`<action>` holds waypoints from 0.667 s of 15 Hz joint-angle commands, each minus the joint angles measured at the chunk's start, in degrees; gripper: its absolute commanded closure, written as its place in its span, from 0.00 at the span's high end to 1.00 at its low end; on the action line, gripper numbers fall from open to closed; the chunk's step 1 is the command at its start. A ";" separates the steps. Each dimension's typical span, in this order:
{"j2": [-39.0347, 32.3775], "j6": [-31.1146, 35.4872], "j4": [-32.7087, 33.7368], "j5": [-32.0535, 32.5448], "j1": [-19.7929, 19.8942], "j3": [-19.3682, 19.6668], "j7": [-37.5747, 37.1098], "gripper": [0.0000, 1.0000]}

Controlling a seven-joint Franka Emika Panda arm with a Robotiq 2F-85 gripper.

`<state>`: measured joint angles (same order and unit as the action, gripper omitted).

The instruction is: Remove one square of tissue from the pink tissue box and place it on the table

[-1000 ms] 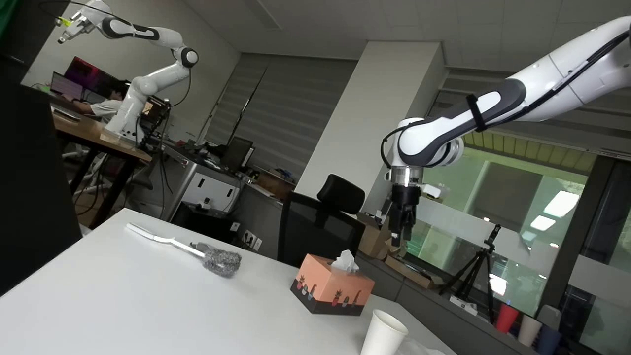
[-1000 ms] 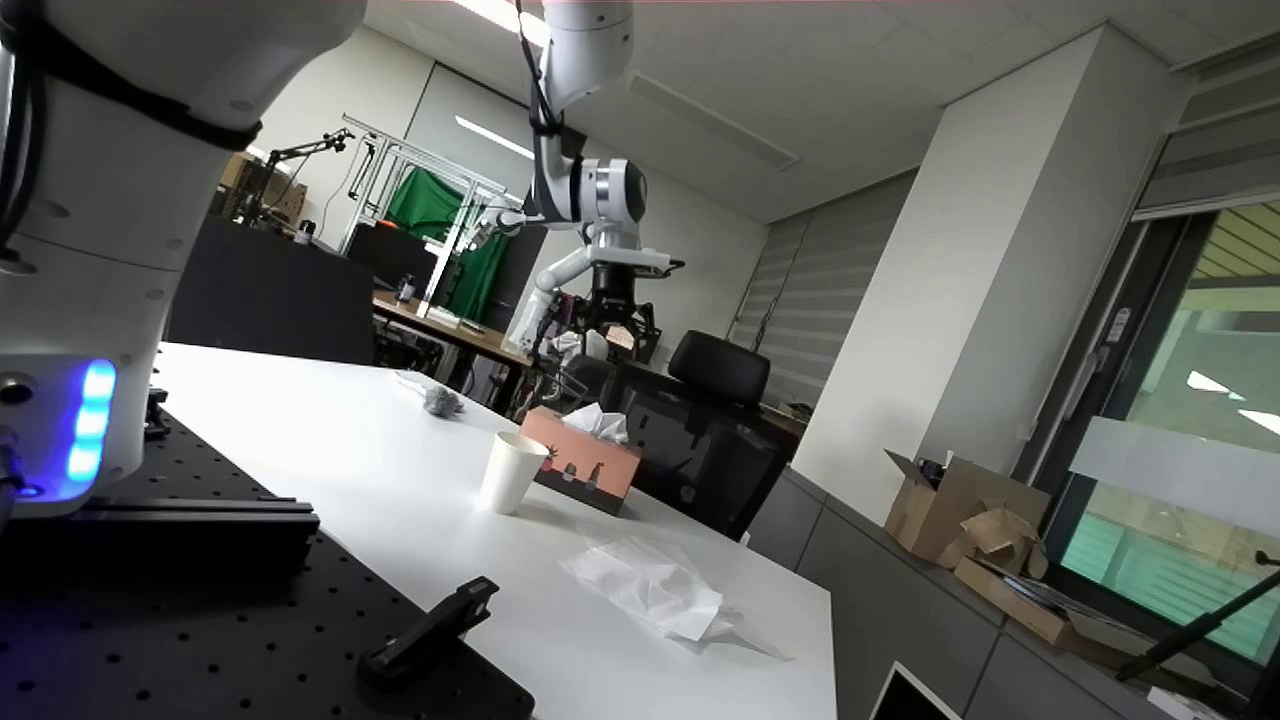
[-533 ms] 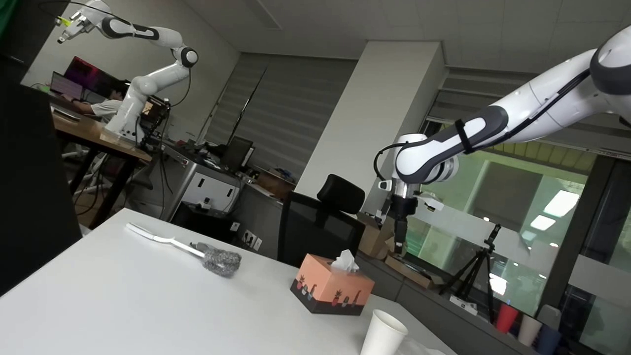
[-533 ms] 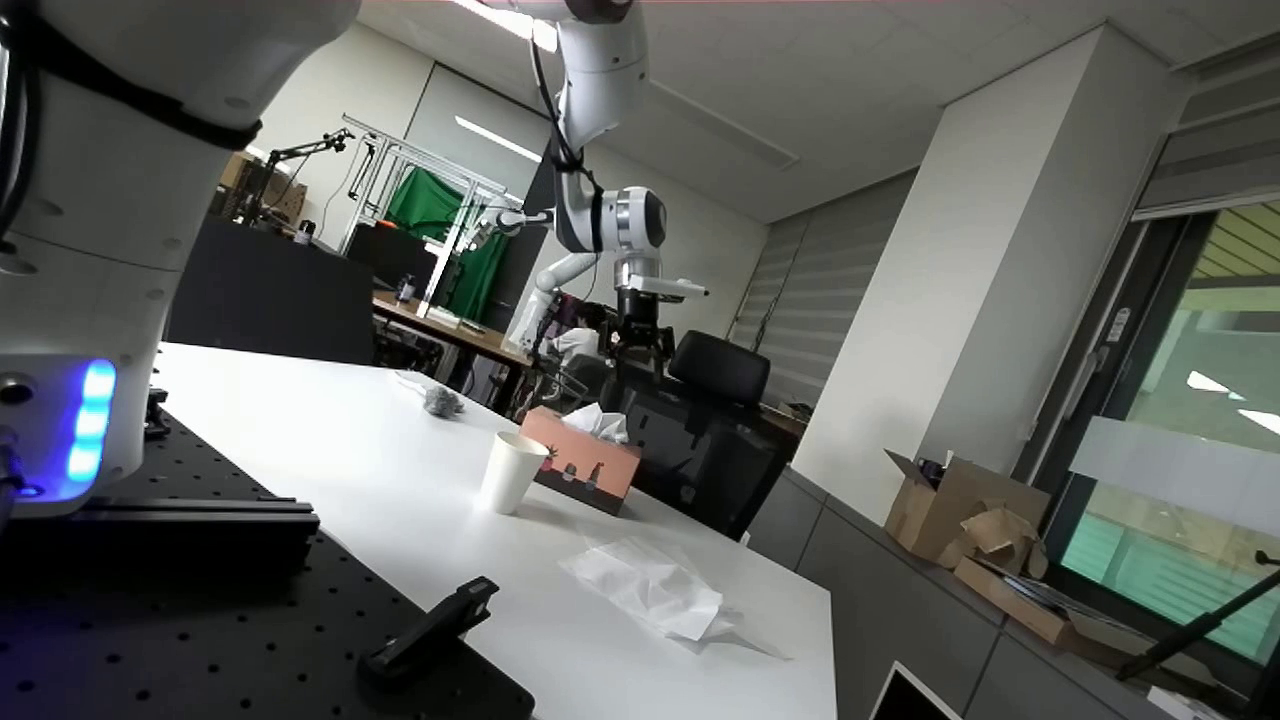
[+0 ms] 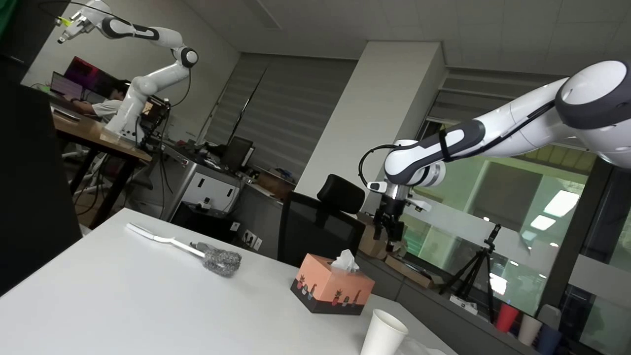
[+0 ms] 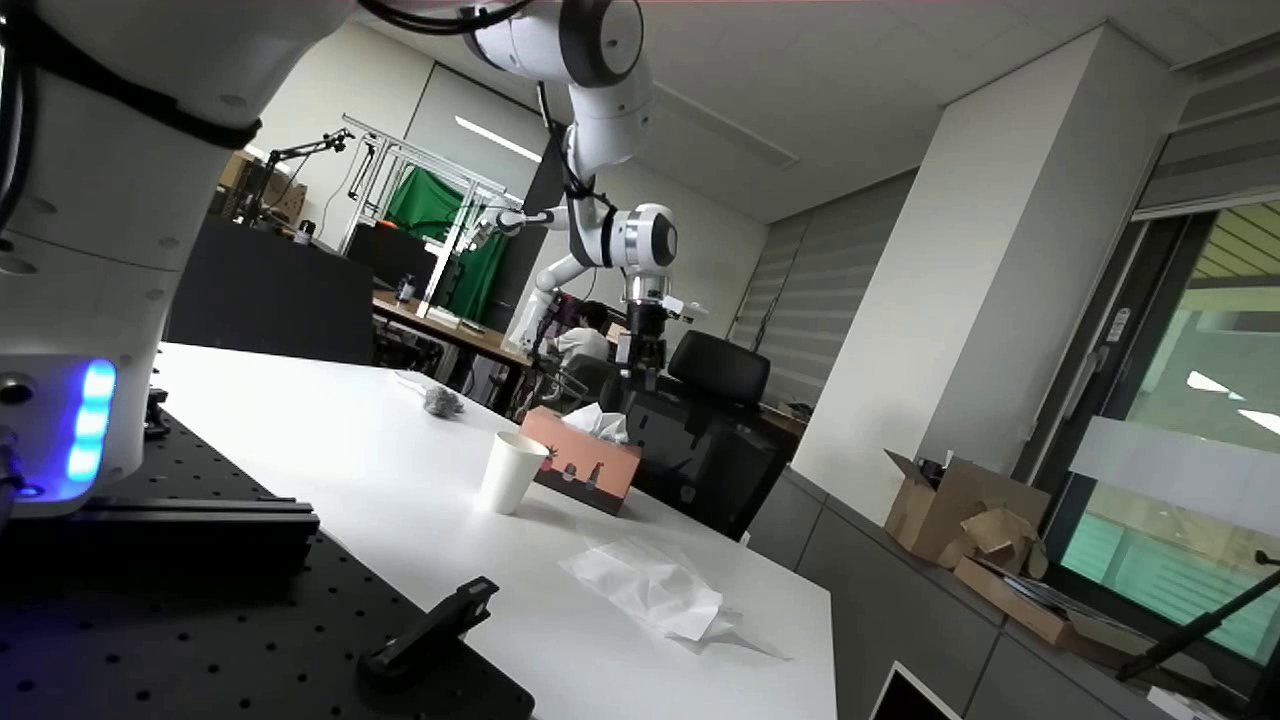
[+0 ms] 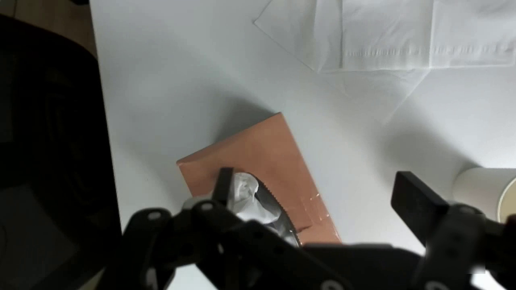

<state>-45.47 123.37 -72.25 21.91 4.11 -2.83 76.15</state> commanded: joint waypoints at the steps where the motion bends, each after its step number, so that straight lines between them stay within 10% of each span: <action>1: -4.42 -1.55 7.75 -3.06 0.76 -2.02 13.52 1.00; 10: -2.22 -0.01 2.99 -2.86 -1.10 0.81 8.98 1.00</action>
<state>-47.70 123.37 -69.38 19.94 3.70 -3.02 84.71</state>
